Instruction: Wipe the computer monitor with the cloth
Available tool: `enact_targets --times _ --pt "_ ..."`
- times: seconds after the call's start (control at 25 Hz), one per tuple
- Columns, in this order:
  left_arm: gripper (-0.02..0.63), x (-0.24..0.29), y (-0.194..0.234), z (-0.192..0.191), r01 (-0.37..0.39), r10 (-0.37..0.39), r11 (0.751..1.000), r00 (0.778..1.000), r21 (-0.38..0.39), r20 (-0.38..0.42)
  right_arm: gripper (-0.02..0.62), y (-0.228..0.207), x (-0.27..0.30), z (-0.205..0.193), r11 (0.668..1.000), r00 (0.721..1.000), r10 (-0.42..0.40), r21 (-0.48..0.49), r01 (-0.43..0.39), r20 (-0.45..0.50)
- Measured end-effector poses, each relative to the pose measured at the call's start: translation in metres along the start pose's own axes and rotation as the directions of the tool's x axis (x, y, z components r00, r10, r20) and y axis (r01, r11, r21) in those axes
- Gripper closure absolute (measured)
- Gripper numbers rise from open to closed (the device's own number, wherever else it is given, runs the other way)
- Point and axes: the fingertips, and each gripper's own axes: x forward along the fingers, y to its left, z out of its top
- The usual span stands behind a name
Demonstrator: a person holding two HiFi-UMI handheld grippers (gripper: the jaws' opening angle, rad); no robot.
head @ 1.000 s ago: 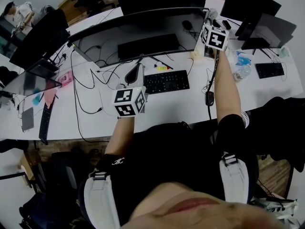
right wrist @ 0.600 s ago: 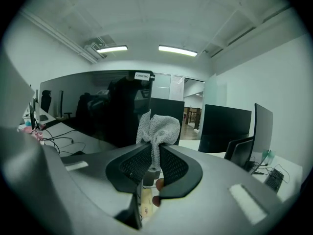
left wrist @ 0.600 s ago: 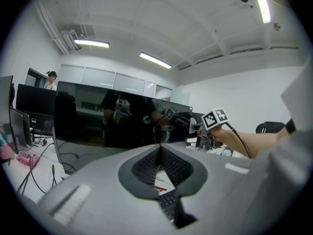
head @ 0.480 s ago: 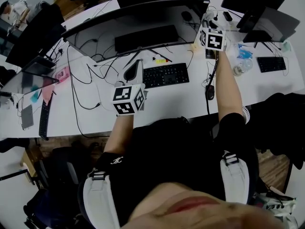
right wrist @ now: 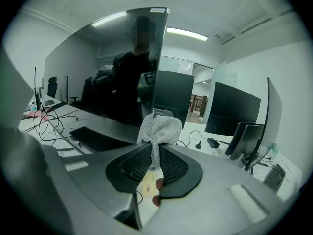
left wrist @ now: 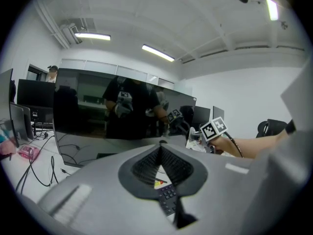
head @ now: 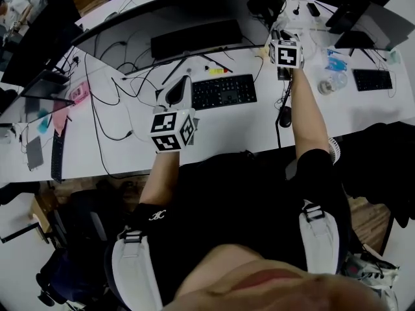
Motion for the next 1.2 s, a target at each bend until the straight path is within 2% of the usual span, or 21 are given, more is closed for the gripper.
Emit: enact_targets --times 0.4,0.8,1.0,1.2 --pt "0.552 0.003 0.006 -0.014 -0.026 0.026 1.000 0.999 -0.003 -0.043 0.549 0.011 0.030 -0.061 0.999 0.994 0.032 -0.012 -0.033 -0.107" --pt "0.552 -0.005 0.016 -0.017 -0.049 0.049 0.999 0.997 0.011 -0.059 0.549 0.023 0.060 -0.123 0.998 0.976 0.058 0.030 -0.053 -0.211" --pt "0.552 -0.008 0.023 -0.018 -0.054 0.055 0.998 0.997 0.011 -0.060 0.549 0.033 0.054 -0.134 0.998 0.966 0.057 0.035 -0.050 -0.253" --pt "0.552 -0.008 0.021 -0.016 -0.044 0.045 0.999 0.997 0.020 -0.055 0.549 0.054 0.054 -0.141 0.994 0.958 0.096 0.078 -0.077 -0.269"
